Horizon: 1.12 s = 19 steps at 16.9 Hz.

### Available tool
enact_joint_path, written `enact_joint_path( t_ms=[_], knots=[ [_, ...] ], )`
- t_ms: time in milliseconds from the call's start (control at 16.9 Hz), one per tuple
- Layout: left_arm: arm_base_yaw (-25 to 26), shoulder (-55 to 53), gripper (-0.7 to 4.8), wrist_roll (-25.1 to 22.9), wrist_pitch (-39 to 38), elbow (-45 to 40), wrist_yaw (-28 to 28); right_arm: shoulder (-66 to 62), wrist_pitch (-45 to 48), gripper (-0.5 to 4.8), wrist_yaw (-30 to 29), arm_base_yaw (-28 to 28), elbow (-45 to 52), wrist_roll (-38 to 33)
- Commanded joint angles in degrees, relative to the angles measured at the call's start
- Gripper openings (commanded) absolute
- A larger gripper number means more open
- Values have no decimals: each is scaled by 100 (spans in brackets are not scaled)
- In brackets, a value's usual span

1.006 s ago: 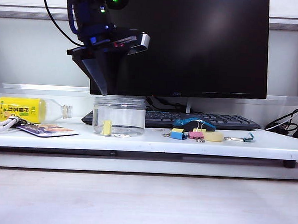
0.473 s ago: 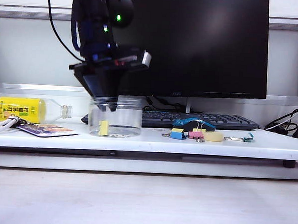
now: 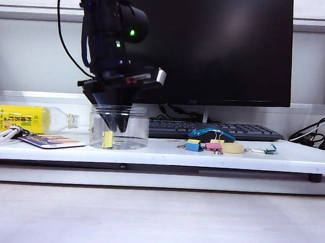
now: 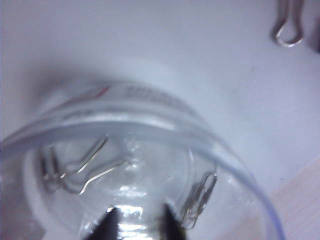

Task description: Take the clips out of the round transparent plastic box and place them on the table.

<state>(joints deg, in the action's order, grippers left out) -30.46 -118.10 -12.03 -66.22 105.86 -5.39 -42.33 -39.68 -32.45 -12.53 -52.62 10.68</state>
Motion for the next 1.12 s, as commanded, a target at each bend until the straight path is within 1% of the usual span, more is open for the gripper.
enact_joint_path(
  t_ms=[59, 118, 177, 237, 296, 473, 592, 710, 828, 947, 1065, 1124],
  knots=[
    [-4, -50, 106, -7, 103, 28, -138, 9, 96, 126, -31, -4, -9, -24],
    [-4, -70, 106, 9, 197, 28, -140, 9, 98, 126, -31, -4, -9, -24],
    [-4, -81, 101, 48, 376, 28, -262, 9, 94, 126, -31, -4, -7, -24],
    [-4, -81, 83, 162, 538, 28, -262, 11, 98, 126, -33, -4, 4, -24],
    [-4, -81, 83, 240, 662, 28, -262, 11, 105, 126, -31, -4, 35, -24],
    [-4, -81, 83, 675, 1209, 28, -264, 13, 138, 126, -31, -4, 184, -59],
    [-4, -79, 83, 824, 1357, 28, -258, 13, 146, 126, -31, -4, 190, -61],
    [-4, -72, 83, 1095, 1541, 31, -225, 13, 216, 126, -31, -4, 190, -68],
    [-2, -63, 84, 1189, 1569, 31, -105, 13, 225, 126, -31, -4, 190, -83],
    [-2, -50, 85, 1213, 1508, 33, 197, 13, 225, 126, -28, -4, 190, -109],
    [11, 11, 93, 1268, 1252, 33, 616, 13, 223, 126, -31, -4, 190, -131],
    [35, 146, 93, 1235, 1163, 33, 625, 13, 223, 126, -79, -4, 192, -155]
  ],
)
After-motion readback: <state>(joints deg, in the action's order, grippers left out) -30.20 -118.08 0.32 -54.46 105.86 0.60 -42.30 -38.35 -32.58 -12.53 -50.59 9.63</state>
